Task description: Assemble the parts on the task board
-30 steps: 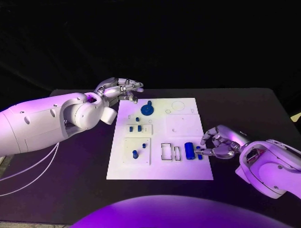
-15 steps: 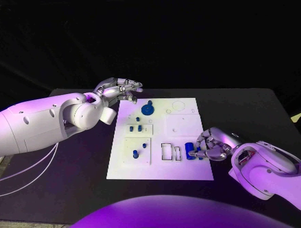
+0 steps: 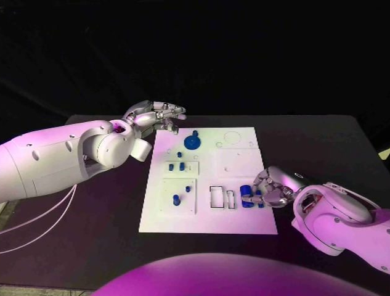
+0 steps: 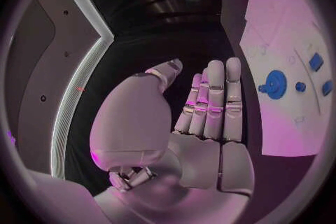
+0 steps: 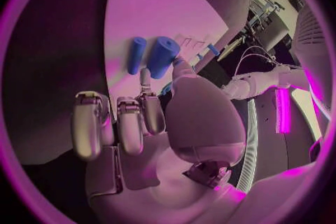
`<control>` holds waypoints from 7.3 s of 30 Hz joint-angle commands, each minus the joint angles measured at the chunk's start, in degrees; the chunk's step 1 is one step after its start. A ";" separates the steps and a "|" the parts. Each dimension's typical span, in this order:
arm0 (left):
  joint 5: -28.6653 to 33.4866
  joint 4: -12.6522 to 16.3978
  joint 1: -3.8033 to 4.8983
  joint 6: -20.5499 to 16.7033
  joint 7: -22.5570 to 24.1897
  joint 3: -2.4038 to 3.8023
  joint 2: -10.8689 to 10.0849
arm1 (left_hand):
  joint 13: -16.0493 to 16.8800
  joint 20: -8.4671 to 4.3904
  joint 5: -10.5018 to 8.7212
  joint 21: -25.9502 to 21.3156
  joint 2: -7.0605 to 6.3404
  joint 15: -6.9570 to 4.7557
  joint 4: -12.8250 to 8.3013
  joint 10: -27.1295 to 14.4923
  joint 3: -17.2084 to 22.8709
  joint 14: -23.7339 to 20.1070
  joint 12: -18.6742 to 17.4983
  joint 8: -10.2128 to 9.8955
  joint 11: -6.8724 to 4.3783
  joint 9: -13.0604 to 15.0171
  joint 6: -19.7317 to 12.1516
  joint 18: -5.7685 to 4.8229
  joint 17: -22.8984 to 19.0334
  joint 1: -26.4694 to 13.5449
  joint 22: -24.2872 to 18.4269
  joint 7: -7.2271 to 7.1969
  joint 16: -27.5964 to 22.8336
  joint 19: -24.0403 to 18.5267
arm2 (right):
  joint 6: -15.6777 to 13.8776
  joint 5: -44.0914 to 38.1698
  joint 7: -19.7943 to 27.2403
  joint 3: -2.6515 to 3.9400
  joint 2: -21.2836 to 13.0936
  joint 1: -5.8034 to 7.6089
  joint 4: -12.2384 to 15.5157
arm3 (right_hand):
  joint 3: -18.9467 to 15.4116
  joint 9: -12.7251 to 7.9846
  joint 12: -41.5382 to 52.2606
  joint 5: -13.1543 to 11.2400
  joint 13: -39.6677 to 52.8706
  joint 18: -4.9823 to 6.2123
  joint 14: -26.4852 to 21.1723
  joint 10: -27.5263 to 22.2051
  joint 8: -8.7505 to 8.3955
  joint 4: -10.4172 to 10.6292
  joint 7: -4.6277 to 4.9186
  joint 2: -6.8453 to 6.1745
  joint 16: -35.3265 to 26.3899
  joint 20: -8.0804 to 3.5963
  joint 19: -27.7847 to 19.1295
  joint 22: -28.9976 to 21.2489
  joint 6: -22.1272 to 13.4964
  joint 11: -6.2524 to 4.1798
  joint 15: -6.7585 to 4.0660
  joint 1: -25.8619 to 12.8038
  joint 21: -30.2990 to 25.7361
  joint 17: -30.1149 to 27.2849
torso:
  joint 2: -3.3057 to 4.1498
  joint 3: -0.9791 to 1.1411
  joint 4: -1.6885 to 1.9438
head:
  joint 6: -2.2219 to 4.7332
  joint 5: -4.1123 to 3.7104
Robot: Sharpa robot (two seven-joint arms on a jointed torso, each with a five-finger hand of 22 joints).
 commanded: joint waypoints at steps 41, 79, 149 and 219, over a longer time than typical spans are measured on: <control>-0.27 0.35 0.04 1.05 0.22 0.05 0.01 | 0.12 0.00 -0.18 -0.63 0.36 0.00 0.17 -0.43 -0.61 -0.52 0.10 0.47 -0.08 -0.09 -0.70 0.54 -0.14 0.26 -0.10 0.00 -0.35 0.30 | -2.23 2.37 0.23 0.12 4.46 0.88 1.88 | 8.90 -1.32 1.32 9.40 5.38 -0.88 5.68 1.73 -0.59 -0.15 -1.41 3.02 0.44 -1.45 3.38 13.05 4.28 -1.35 -1.46 1.90 1.38 13.69 | 0.02 -0.05 0.14 | 0.00 0.40; -1.19 0.18 0.05 1.85 -0.34 0.05 0.26 | 0.18 0.02 -0.14 -0.80 0.50 0.04 0.65 -0.46 -0.95 -0.53 0.17 0.59 -0.06 -0.12 -0.83 0.54 -0.17 -0.15 -0.13 0.03 -0.32 0.36 | 4.08 4.81 -3.00 0.09 10.72 0.62 -2.34 | 4.09 0.05 -0.80 -8.03 4.12 -0.58 5.58 0.83 0.13 0.05 -1.33 0.54 0.26 -1.33 2.77 12.63 4.94 -1.21 -1.36 -13.30 -0.07 13.22 | 0.02 -0.04 -0.05 | 0.00 0.80; -1.37 0.60 0.01 2.12 0.16 0.04 -0.69 | 0.27 0.04 -0.11 -1.05 0.49 0.03 0.78 -0.55 -1.27 -0.62 0.24 0.79 -0.07 -0.15 -0.97 0.54 -0.21 0.02 -0.17 0.01 -0.33 0.41 | -2.63 -2.62 -0.26 0.17 -5.34 0.93 2.95 | -14.17 3.31 -0.49 -0.53 5.99 -0.75 5.88 1.61 -0.65 -0.51 -0.91 9.07 0.66 -1.22 3.03 12.85 2.29 -0.91 -1.11 7.07 0.68 14.65 | -0.06 0.05 -0.36 | 0.00 -1.41; -1.40 0.68 -0.01 2.17 -0.39 0.04 -0.93 | 0.33 0.05 0.02 -1.29 0.65 0.06 0.84 -0.74 -1.42 -0.73 0.26 0.93 -0.04 -0.20 -1.18 0.53 -0.24 0.31 -0.19 0.02 -0.30 0.44 | -0.20 4.66 -2.35 0.20 -0.11 -0.92 2.58 | 48.86 5.37 0.19 -8.95 7.56 -0.91 5.97 2.94 -1.04 -15.98 -1.27 -3.06 0.79 -1.28 3.28 13.09 4.02 -1.29 -1.35 -4.17 1.72 15.05 | 0.06 -0.06 -0.17 | 0.00 -1.38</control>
